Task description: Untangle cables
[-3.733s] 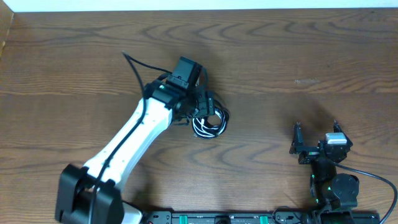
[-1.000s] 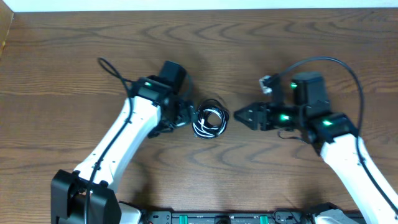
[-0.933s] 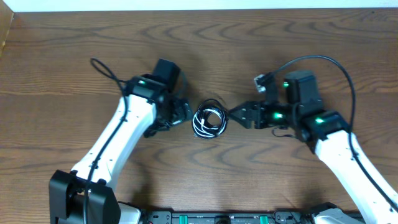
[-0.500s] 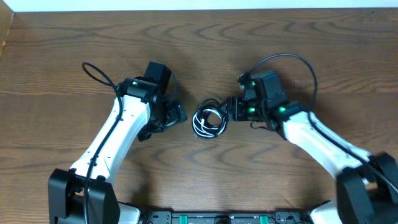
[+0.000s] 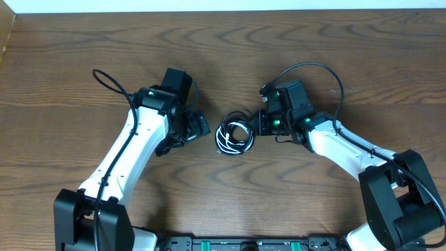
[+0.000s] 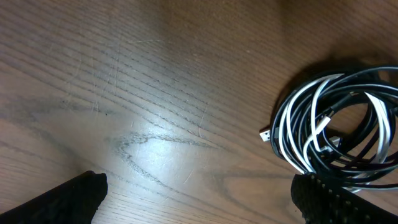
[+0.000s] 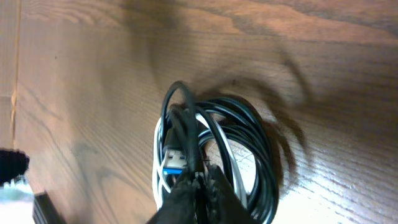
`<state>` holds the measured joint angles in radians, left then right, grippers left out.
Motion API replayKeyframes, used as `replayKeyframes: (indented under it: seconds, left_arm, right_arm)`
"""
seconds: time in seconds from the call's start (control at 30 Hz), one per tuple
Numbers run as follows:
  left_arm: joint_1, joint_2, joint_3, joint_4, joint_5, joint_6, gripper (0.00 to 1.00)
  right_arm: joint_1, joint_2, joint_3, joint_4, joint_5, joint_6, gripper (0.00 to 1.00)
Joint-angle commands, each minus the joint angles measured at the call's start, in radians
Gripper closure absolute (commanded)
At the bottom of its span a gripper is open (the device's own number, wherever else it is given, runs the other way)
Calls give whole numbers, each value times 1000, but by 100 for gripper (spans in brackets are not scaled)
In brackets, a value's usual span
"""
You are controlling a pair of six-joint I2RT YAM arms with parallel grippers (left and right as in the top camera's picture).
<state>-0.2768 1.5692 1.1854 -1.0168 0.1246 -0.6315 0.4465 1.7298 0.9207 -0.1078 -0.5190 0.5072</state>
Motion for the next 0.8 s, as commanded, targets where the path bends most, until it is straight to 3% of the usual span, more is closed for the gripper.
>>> replayKeyframes:
  seconds: [0.0,0.43,0.6,0.77]
  left_arm:
    - [1,11,-8,-2,-13,6,1]
    - [0,11,-8,-3,82,11,1]
    - [0,11,-8,-2,86,10,1]
    - [0,11,-8,3,86,9,1]
  right_arm:
    - [5,-18,15,0,-40,-7,98]
    - [4,-419,82,-22,-105,54,98]
    - [6,-558,82,-89,41,57,98]
    - [6,-555,82,-226,204,80,98]
